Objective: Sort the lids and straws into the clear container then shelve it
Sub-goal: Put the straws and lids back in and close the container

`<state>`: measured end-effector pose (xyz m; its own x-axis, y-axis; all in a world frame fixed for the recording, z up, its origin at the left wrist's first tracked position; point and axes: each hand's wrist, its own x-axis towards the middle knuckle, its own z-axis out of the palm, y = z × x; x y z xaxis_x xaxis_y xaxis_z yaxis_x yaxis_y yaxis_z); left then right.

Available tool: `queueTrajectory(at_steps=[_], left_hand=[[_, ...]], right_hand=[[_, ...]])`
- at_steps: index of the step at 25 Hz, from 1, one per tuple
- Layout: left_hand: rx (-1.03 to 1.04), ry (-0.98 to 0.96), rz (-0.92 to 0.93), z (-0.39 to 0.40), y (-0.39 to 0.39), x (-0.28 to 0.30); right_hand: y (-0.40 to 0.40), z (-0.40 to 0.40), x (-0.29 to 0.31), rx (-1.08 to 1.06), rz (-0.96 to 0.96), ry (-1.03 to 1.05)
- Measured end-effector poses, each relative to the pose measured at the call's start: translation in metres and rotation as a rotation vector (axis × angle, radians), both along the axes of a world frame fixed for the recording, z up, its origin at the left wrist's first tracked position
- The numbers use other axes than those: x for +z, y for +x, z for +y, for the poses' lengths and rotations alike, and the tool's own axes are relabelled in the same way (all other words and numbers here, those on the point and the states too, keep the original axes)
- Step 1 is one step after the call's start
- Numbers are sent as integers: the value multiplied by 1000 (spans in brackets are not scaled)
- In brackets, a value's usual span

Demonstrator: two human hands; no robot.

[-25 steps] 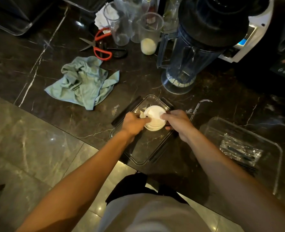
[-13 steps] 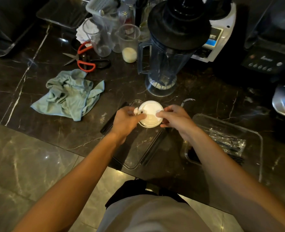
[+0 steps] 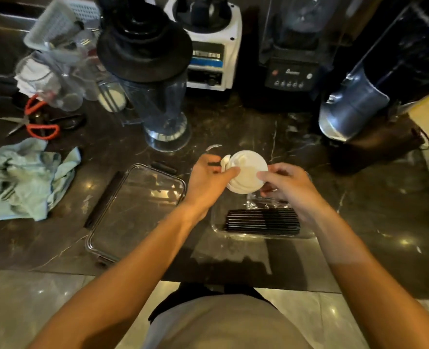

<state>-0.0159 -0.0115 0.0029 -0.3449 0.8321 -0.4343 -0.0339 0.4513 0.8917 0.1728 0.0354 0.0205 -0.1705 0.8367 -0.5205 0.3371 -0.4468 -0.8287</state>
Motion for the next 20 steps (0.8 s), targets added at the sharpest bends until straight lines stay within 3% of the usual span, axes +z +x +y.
queueTrajectory(at_steps=[8,15,20], left_hand=[[158,-137,-75,-44,59,-29],[291,-162,-126,-37,82,-24],[321,-206,-167,-26,85,-28]], right_hand=[[31,6,-38,164,-50,-115],[11,10,-65,187,19,-165],[-1,14,-81,183,-31,-129]])
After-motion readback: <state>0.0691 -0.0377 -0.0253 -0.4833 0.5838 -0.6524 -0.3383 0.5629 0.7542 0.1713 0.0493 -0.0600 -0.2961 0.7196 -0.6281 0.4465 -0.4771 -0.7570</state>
